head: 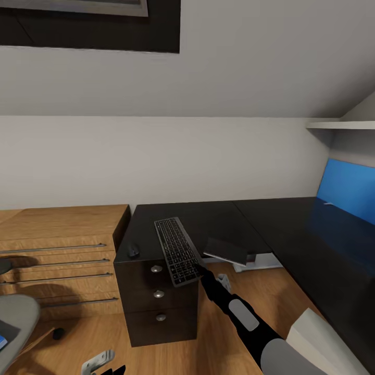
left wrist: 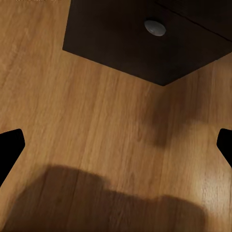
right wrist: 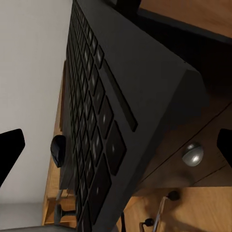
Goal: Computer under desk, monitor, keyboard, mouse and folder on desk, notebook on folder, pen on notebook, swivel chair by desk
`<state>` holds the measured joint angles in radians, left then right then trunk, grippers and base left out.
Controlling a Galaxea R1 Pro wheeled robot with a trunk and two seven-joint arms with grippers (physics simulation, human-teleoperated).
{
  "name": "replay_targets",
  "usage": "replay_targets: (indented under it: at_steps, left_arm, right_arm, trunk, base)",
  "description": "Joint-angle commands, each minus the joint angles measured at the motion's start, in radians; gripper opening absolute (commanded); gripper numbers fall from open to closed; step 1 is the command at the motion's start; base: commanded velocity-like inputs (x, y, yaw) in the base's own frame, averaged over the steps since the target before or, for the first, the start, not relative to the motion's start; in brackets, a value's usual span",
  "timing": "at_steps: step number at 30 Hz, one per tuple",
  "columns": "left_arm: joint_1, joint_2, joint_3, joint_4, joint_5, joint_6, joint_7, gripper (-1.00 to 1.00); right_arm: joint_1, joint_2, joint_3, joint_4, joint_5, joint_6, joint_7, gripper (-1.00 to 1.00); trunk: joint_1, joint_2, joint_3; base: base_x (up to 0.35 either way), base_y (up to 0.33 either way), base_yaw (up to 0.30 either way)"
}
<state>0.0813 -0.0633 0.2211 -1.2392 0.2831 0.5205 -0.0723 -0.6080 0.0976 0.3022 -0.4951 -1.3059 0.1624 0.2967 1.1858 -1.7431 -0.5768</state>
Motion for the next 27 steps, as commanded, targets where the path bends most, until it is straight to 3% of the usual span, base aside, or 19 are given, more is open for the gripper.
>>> replay_targets:
  at_steps: [1,12,21,27]
  left_arm:
    - [0.0,-0.001,0.004,-0.002,0.003,0.006,-0.005,1.0]
    - [0.0,-0.001,0.004,-0.003,0.004,0.008,-0.005,1.0]
    - [0.0,0.0,0.007,-0.001,0.002,0.006,-0.006,1.0]
    - [0.0,0.0,0.007,0.0,0.002,0.005,-0.005,1.0]
  right_arm:
    - [-0.001,0.0,0.003,0.001,-0.009,0.002,0.002,1.0]
    - [-0.001,0.001,0.003,0.001,-0.009,0.002,0.002,1.0]
    - [-0.001,0.002,0.005,0.003,-0.009,0.001,0.002,1.0]
    - [-0.001,0.002,0.005,0.003,-0.009,0.0,0.002,1.0]
  trunk:
    - [0.0,0.0,-0.001]
    - [0.038,-0.07,-0.032]
    - [0.038,-0.07,-0.032]
    - [0.038,-0.07,-0.032]
  base:
    - [0.0,0.0,0.0]
    - [0.0,0.0,0.0]
    - [0.0,0.005,0.0]
    - [0.0,0.179,0.0]
